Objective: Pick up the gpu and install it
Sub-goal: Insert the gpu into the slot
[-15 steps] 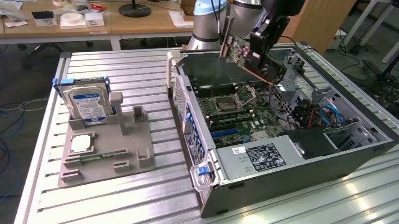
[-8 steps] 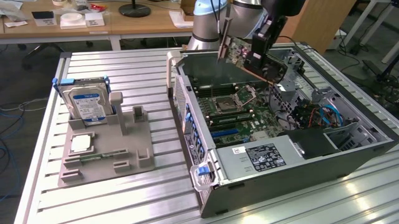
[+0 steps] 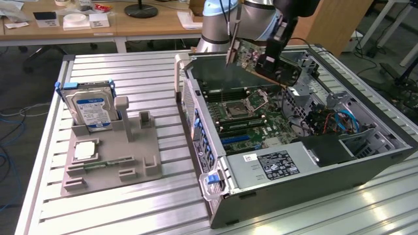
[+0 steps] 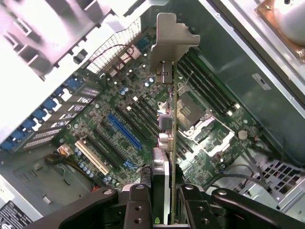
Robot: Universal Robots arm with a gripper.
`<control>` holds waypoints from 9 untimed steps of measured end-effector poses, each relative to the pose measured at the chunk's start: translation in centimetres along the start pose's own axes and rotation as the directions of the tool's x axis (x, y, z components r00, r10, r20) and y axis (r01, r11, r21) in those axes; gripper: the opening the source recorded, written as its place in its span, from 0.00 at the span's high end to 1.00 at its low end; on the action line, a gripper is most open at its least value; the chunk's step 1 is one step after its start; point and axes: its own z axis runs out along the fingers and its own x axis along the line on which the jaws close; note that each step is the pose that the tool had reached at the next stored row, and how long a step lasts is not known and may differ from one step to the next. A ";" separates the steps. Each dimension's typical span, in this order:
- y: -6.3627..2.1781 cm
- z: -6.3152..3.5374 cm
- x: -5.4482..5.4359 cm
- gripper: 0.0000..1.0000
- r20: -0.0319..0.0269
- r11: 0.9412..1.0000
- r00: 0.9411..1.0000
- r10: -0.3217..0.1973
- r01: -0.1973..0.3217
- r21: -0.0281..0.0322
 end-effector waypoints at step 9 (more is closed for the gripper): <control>0.00 0.03 0.0 0.73 -0.005 0.992 0.992 -0.126 0.126 -0.002</control>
